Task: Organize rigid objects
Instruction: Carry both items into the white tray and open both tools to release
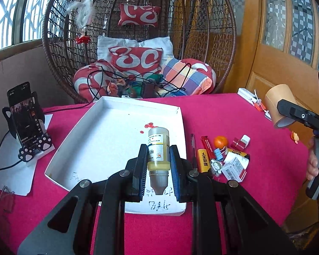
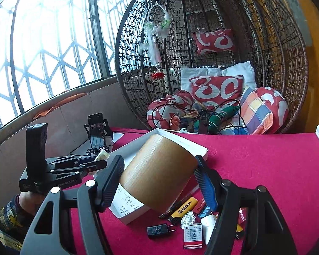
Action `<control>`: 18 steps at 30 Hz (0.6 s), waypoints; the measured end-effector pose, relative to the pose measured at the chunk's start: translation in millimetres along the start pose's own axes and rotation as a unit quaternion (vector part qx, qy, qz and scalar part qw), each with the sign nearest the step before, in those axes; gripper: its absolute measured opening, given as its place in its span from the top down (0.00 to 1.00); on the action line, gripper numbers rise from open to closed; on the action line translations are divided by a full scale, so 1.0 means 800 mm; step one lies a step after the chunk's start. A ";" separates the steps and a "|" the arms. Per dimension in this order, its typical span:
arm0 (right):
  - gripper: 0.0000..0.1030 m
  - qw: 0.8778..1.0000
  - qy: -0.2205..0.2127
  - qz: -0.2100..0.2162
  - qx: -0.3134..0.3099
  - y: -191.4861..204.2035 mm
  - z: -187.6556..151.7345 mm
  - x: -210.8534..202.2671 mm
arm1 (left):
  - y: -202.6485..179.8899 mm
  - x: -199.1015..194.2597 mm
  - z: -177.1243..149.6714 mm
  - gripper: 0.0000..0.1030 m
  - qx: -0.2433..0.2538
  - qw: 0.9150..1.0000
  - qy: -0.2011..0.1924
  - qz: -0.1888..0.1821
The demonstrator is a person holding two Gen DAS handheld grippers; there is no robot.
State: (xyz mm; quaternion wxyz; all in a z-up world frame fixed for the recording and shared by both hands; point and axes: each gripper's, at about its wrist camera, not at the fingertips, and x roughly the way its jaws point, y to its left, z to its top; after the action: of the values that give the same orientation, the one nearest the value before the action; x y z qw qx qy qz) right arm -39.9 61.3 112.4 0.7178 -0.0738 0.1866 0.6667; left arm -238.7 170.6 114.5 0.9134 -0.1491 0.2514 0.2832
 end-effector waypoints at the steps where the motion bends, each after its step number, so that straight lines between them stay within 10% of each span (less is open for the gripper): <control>1: 0.35 1.000 0.001 0.003 -0.003 0.003 0.003 0.008 | 0.003 0.002 0.004 0.81 -0.004 1.000 -0.002 0.002; 18: 0.35 0.993 0.120 -0.008 -0.004 0.038 -0.036 0.197 | 0.102 0.120 0.029 0.81 -0.109 0.989 0.048 0.083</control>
State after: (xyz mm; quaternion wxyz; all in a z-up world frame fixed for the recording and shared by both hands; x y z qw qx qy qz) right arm -67.9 200.8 32.6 0.6951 -0.1574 0.2678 0.6483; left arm -209.8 287.2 70.9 0.8518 -0.2395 0.2746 0.3763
